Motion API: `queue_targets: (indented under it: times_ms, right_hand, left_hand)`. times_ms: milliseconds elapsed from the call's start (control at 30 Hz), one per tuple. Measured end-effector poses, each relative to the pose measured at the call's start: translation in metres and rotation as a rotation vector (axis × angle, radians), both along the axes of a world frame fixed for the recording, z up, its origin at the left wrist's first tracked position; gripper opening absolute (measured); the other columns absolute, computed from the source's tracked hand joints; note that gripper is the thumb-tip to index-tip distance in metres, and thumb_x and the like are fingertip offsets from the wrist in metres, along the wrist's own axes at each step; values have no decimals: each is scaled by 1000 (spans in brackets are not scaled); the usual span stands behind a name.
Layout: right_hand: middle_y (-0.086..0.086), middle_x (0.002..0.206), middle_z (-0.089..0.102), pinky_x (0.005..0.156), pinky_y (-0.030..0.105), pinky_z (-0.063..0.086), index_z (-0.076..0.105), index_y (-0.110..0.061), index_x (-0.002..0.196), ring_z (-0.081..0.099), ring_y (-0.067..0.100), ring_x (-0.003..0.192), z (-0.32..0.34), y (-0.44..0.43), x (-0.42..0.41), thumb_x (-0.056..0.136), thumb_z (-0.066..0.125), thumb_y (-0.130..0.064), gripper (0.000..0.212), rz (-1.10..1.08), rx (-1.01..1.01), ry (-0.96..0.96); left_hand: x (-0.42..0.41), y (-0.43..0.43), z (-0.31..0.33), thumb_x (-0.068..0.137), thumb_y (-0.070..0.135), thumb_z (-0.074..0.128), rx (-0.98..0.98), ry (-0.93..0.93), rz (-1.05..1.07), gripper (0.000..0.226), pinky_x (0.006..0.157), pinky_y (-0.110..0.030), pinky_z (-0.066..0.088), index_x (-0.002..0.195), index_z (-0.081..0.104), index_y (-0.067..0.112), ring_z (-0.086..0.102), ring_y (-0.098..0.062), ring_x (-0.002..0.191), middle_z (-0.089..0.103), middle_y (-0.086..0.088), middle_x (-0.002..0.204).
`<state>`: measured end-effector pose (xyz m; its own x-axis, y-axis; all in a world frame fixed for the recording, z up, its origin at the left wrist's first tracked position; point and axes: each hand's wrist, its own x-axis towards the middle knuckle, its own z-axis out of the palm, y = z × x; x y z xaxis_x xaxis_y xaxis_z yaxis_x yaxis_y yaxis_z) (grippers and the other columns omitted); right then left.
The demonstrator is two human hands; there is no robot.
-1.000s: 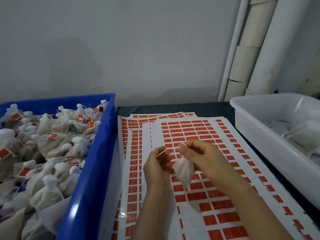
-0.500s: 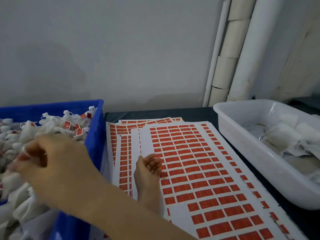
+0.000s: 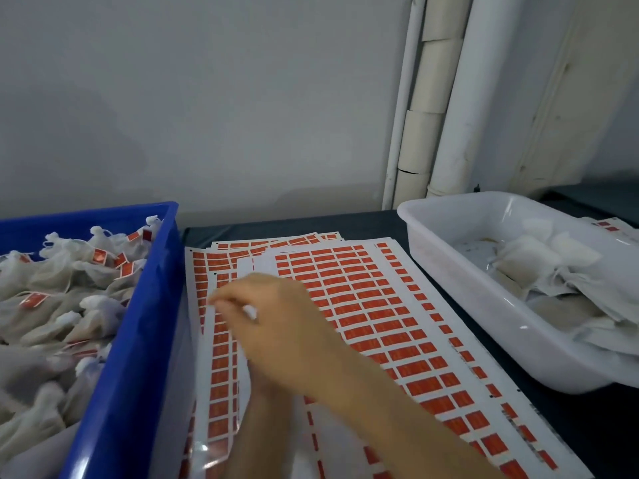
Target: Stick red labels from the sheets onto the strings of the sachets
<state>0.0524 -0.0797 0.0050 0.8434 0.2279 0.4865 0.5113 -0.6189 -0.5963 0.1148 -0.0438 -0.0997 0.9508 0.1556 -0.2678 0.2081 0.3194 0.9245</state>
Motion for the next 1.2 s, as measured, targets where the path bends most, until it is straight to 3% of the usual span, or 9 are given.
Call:
queue_targets:
  times_ms: [133, 233, 333, 500, 600, 667, 867, 1033, 1200]
  right_hand:
    - [-25, 105, 59, 55, -13, 26, 63, -33, 113, 46, -19, 69, 14, -84, -17, 90, 52, -37, 26, -243, -36, 63]
    - [-35, 83, 54, 50, -6, 36, 61, -43, 103, 55, -20, 68, 20, -147, -36, 88, 52, -41, 18, -356, 10, 193]
    - [-28, 77, 60, 53, 7, 40, 63, -42, 93, 61, -9, 70, 25, -211, -50, 89, 55, -34, 12, -525, -10, 211]
    - [-7, 93, 66, 67, 20, 39, 69, -23, 98, 60, 9, 84, 8, -313, -53, 90, 56, -16, 17, -782, -106, 430]
    - [2, 117, 60, 82, 24, 38, 67, -17, 111, 53, 18, 107, -4, -357, -54, 91, 52, -12, 25, -861, -367, 679]
    - [4, 125, 56, 80, 23, 37, 64, -18, 114, 51, 18, 101, -6, -375, -58, 89, 53, -11, 28, -903, -479, 760]
    - [-5, 105, 59, 74, 23, 41, 57, -28, 104, 54, 12, 88, -21, -367, -50, 76, 71, -29, 31, -721, -583, 829]
    - [5, 98, 65, 78, 34, 53, 61, -11, 96, 63, 23, 87, -30, -357, -39, 65, 73, -35, 42, -721, -869, 979]
    - [-1, 91, 57, 62, 26, 40, 60, -18, 90, 56, 18, 84, -31, -356, -37, 81, 58, -25, 11, -720, -1085, 828]
  left_hand:
    - [-5, -6, -2, 97, 48, 34, 92, -52, 0, 46, 61, -27, 53, 79, 68, 22, 70, -14, 60, 73, 2, 71]
    - [-10, -12, -3, 97, 51, 29, 179, -94, -3, 50, 64, -29, 52, 80, 67, 22, 70, -15, 64, 72, 4, 71]
    - [-15, -16, -1, 96, 55, 23, 265, -102, 15, 55, 61, -25, 47, 84, 67, 23, 70, -15, 69, 72, 7, 71]
    - [-20, -19, -2, 96, 56, 20, 370, -128, 22, 57, 59, -23, 42, 84, 66, 24, 68, -16, 70, 71, 8, 72]
    - [-19, -17, -3, 96, 55, 20, 410, -155, 12, 57, 62, -23, 41, 85, 65, 23, 67, -17, 76, 71, 5, 78]
    - [-18, -17, -5, 96, 55, 19, 426, -163, 6, 57, 66, -25, 41, 86, 65, 22, 66, -19, 79, 70, 3, 82]
    - [-17, -20, -2, 98, 51, 20, 471, -171, -23, 56, 75, -33, 42, 85, 65, 21, 64, -19, 78, 69, 1, 83]
    - [-20, -20, -1, 99, 50, 20, 477, -178, -29, 54, 75, -34, 42, 85, 64, 20, 64, -20, 79, 69, 1, 83]
    - [-22, -22, 1, 99, 48, 21, 482, -184, -33, 52, 68, -26, 40, 85, 64, 21, 63, -16, 77, 68, 2, 83]
